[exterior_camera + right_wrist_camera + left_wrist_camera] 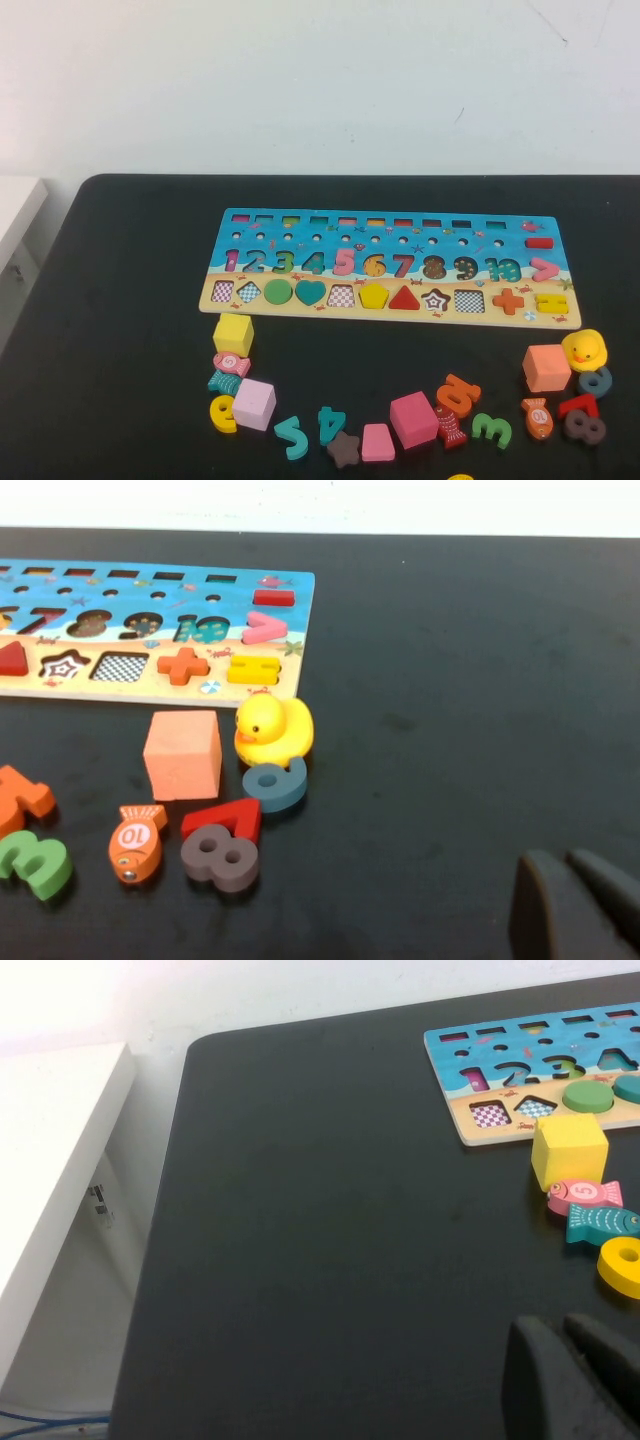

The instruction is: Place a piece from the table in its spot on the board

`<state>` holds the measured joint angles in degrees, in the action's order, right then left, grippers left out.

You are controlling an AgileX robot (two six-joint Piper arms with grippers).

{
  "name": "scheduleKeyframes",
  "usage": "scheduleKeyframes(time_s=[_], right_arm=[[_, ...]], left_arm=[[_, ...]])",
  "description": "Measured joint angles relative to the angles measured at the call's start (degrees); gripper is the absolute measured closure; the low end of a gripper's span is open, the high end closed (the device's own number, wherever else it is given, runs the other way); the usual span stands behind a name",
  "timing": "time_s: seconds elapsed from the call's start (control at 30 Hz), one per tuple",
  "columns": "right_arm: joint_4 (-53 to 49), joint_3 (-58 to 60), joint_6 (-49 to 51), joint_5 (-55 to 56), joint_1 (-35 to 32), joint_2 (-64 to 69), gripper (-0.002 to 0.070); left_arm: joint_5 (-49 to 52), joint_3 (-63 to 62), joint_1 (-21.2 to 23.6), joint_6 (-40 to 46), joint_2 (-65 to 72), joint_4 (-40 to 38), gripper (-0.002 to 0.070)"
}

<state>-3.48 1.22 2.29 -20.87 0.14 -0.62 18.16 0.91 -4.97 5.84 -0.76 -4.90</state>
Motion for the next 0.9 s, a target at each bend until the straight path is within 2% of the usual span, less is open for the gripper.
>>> scheduleKeyframes(time_s=[0.6,0.9], right_arm=[[0.0,0.0,0.0,0.0,-0.3,0.0,0.0657],[-1.6,0.0,0.0,0.0,-6.2,0.0,0.0657]], left_arm=[[0.0,0.0,0.0,-0.2,0.0,0.0,0.0676],[0.0,0.0,0.0,-0.2,0.0,0.0,0.0676]])
